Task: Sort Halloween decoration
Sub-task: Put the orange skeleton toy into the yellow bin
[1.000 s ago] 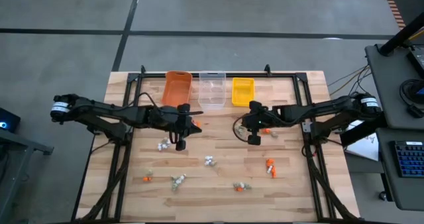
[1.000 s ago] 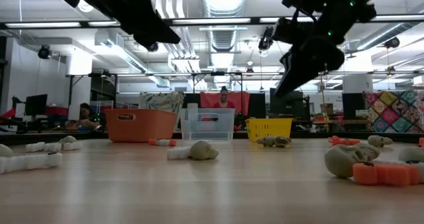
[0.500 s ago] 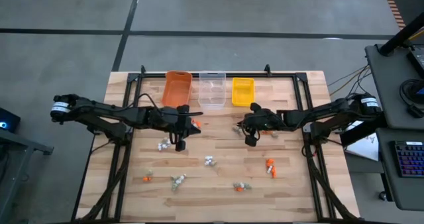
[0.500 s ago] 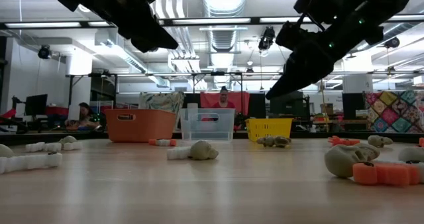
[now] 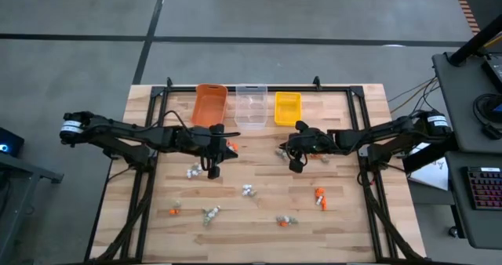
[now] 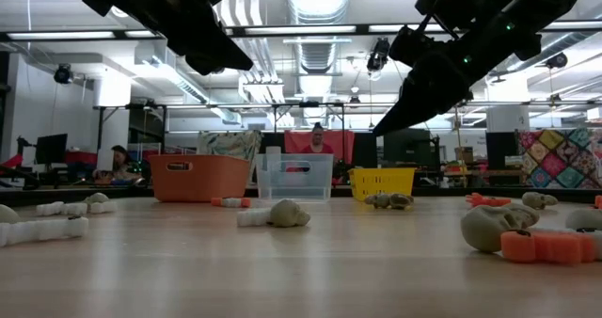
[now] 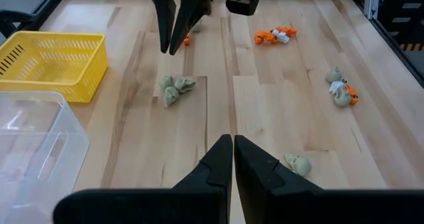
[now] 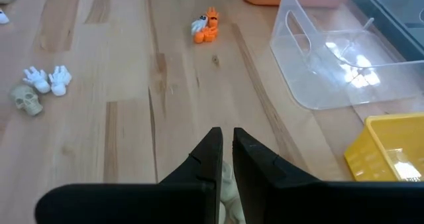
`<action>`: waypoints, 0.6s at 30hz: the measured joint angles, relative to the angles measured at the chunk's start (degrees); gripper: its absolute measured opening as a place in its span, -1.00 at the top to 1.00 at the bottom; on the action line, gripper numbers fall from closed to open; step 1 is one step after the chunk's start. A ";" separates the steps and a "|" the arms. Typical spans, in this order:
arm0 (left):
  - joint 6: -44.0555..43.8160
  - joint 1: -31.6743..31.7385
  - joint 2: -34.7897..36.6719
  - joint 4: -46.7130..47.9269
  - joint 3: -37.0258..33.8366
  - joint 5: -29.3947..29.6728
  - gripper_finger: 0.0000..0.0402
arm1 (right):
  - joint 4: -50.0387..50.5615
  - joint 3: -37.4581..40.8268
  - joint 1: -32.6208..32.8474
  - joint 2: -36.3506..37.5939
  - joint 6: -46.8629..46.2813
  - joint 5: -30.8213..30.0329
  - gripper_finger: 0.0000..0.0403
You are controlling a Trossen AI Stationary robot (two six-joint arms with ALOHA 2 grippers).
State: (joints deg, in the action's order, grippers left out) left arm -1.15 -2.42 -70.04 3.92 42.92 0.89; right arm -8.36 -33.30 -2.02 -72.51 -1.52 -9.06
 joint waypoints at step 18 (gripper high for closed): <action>-0.49 0.00 -0.87 1.70 0.00 0.01 1.00 | -1.59 -0.98 0.00 0.00 -0.87 -0.02 0.86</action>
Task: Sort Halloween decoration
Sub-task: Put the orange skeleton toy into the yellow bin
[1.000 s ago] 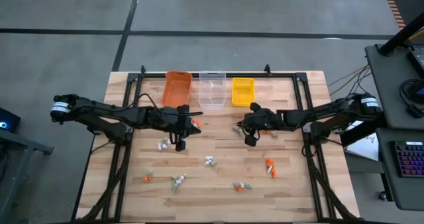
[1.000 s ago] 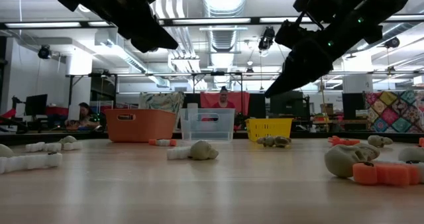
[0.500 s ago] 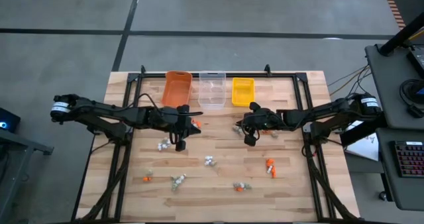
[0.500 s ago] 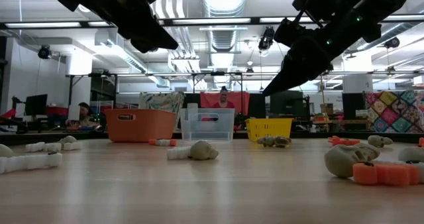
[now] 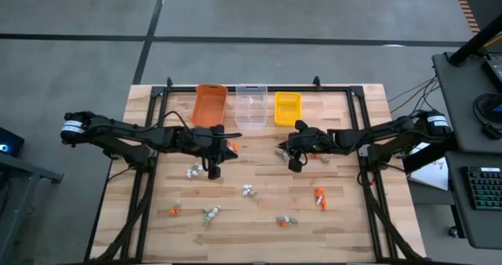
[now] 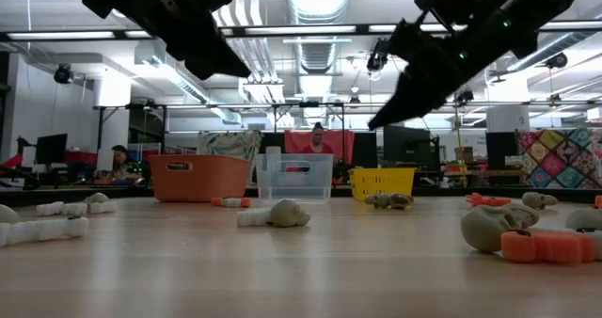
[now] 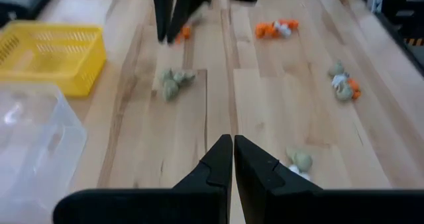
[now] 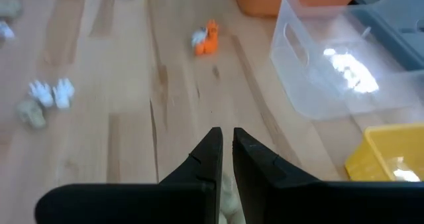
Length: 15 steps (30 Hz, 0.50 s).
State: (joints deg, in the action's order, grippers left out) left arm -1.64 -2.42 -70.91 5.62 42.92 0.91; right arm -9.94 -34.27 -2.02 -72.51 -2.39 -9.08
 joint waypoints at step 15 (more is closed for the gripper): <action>-2.41 0.00 3.84 5.09 0.02 0.00 1.00 | 9.45 -9.73 0.00 0.00 -5.41 1.74 0.86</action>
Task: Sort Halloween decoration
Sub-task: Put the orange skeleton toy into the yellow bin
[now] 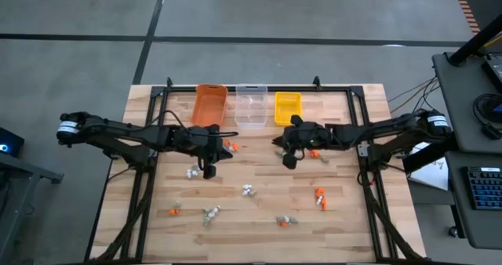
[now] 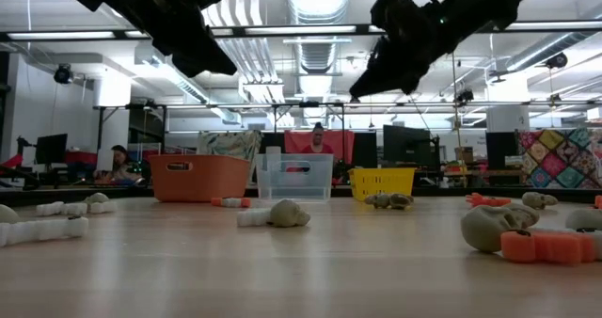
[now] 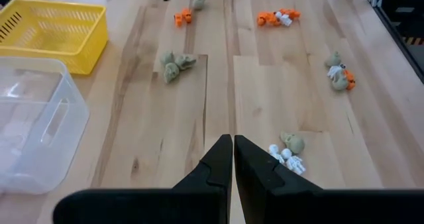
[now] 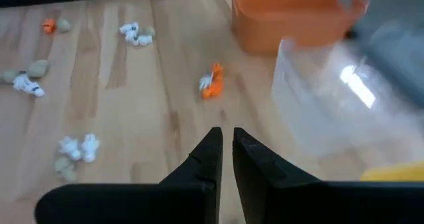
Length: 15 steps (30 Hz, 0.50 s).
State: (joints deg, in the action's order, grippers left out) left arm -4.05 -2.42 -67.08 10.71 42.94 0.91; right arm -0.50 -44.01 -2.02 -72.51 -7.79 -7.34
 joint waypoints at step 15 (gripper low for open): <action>2.05 0.00 0.01 -2.18 0.00 0.11 1.00 | 59.50 -7.96 7.72 -0.04 -49.70 22.30 0.86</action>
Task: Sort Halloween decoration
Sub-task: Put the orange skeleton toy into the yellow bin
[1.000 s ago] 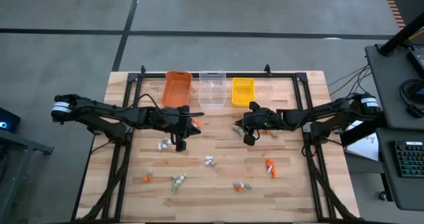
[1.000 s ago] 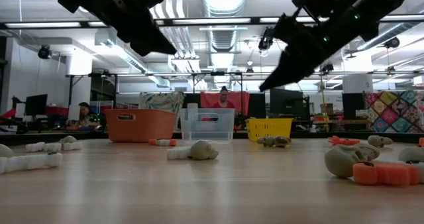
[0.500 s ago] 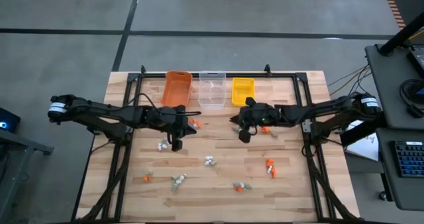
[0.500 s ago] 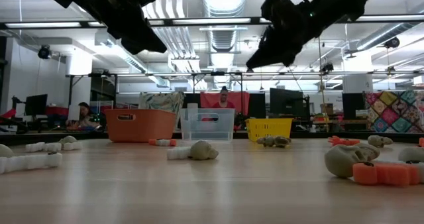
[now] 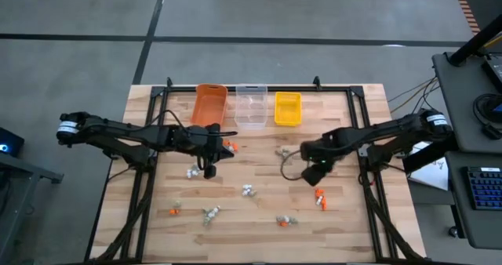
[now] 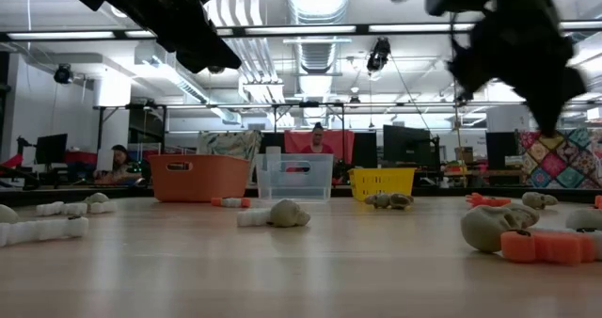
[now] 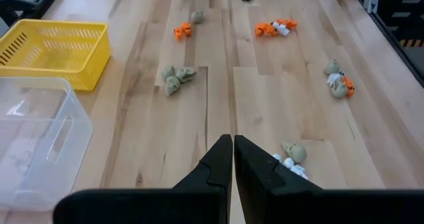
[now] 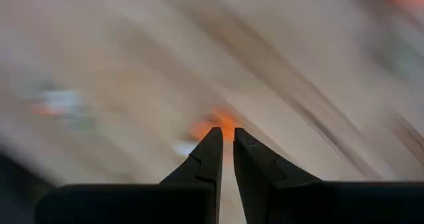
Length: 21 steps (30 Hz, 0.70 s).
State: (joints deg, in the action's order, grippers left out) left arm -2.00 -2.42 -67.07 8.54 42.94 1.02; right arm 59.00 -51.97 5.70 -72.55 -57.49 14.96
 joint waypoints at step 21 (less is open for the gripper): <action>1.12 0.00 -0.07 -0.20 0.00 0.07 1.00 | -1.90 -3.03 19.61 0.00 10.81 -12.75 0.67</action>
State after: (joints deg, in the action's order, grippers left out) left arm -0.88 -2.42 -67.13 8.34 42.94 1.08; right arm 57.10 -55.00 25.31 -72.55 -46.68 2.21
